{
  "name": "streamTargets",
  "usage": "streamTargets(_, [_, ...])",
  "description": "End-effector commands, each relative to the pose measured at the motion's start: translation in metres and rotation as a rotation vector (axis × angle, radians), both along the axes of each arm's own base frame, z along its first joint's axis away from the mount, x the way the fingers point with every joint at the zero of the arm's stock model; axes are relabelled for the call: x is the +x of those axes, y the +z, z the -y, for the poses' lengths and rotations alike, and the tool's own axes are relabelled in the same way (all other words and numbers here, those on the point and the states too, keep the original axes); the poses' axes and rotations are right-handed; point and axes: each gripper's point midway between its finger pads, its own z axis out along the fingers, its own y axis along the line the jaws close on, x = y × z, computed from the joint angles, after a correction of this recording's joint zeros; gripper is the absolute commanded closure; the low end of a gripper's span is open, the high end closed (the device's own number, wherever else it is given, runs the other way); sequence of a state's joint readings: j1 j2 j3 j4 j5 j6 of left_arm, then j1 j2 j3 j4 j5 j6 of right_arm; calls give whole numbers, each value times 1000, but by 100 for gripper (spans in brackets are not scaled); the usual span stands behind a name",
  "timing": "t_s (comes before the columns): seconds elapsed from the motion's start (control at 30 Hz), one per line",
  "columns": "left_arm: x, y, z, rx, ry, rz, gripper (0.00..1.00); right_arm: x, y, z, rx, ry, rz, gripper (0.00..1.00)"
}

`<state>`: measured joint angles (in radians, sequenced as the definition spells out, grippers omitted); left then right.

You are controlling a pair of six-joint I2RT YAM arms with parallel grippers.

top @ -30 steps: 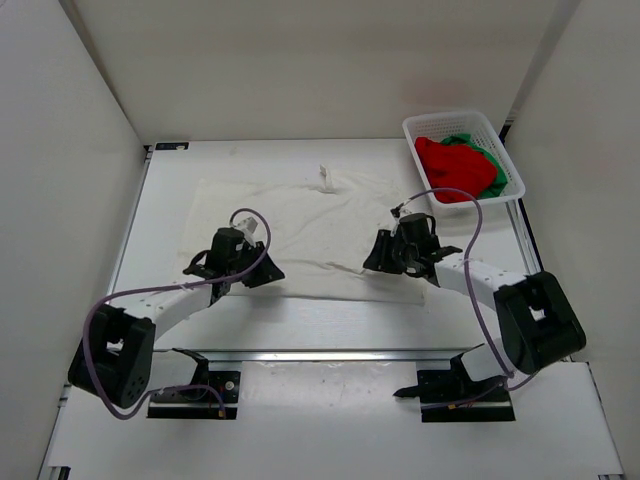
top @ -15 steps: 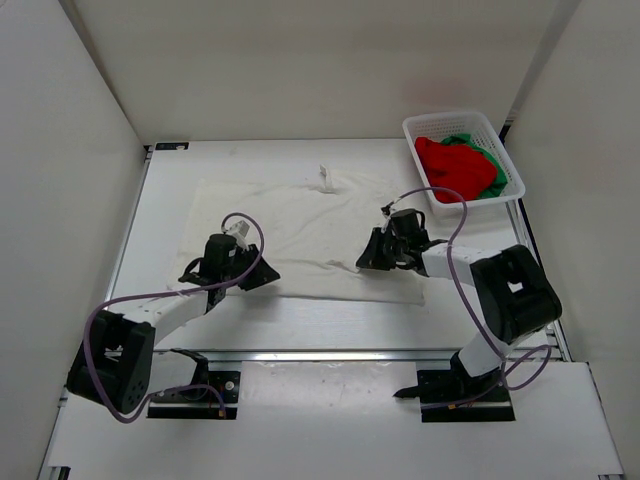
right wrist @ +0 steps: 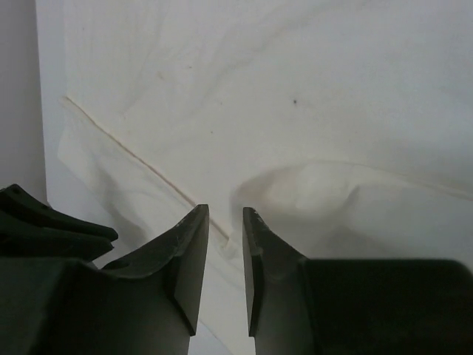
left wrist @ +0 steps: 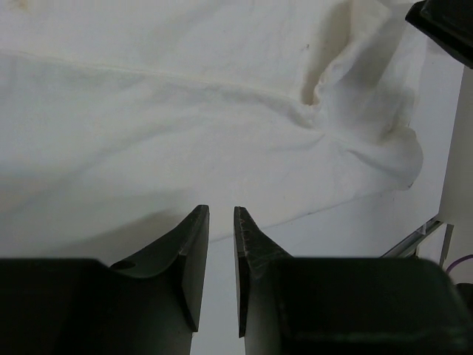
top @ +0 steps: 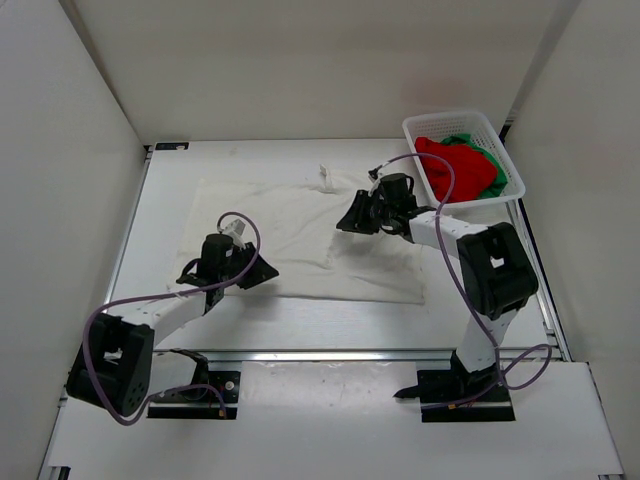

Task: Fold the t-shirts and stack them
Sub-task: Fold the flattened tshirt in 1/3 of the way

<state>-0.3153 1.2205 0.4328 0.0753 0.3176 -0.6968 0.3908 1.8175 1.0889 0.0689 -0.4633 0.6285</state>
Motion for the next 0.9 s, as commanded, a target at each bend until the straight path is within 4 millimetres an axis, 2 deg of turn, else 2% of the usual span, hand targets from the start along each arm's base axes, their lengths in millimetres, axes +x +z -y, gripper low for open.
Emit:
streamTargets(0.0, [8, 16, -1, -7, 20, 55, 69, -2, 22, -3, 12, 1, 61, 76])
streamTargets(0.07, [8, 17, 1, -6, 21, 59, 68, -14, 18, 0, -28, 12, 88, 76])
streamTargets(0.17, [7, 16, 7, 0, 14, 59, 69, -34, 13, 16, -76, -19, 110, 74])
streamTargets(0.23, [3, 12, 14, 7, -7, 50, 69, -48, 7, 21, -94, -9, 118, 82])
streamTargets(0.27, [6, 14, 16, 8, -8, 54, 68, -57, -3, 25, -111, -6, 100, 84])
streamTargets(0.37, [9, 14, 26, 18, -33, 55, 69, -75, -19, 29, -173, 19, 75, 100])
streamTargets(0.43, [10, 11, 30, 34, -37, 48, 69, -87, -27, 50, -268, -32, 99, 100])
streamTargets(0.47, [8, 11, 30, 34, -44, 46, 69, -89, -25, 52, -274, -40, 108, 100])
streamTargets(0.53, [8, -3, 20, 17, -13, 1, 69, -104, -39, 67, -297, -56, 81, 98])
streamTargets(0.57, [7, -7, 19, -10, -7, -18, 70, -102, -41, 76, -309, -78, 77, 99])
streamTargets(0.6, [3, -18, 11, -25, 6, -61, 71, -111, -52, 84, -320, -87, 36, 99])
streamTargets(0.7, [-10, -40, -6, -15, 30, -132, 72, -131, -68, 92, -323, -72, -10, 99])
streamTargets(0.73, [-21, -48, -10, 3, 26, -158, 72, -141, -73, 93, -325, -56, -23, 99])
streamTargets(0.87, [-45, -56, -15, 9, 26, -209, 71, -173, -78, 95, -337, 6, -104, 99])
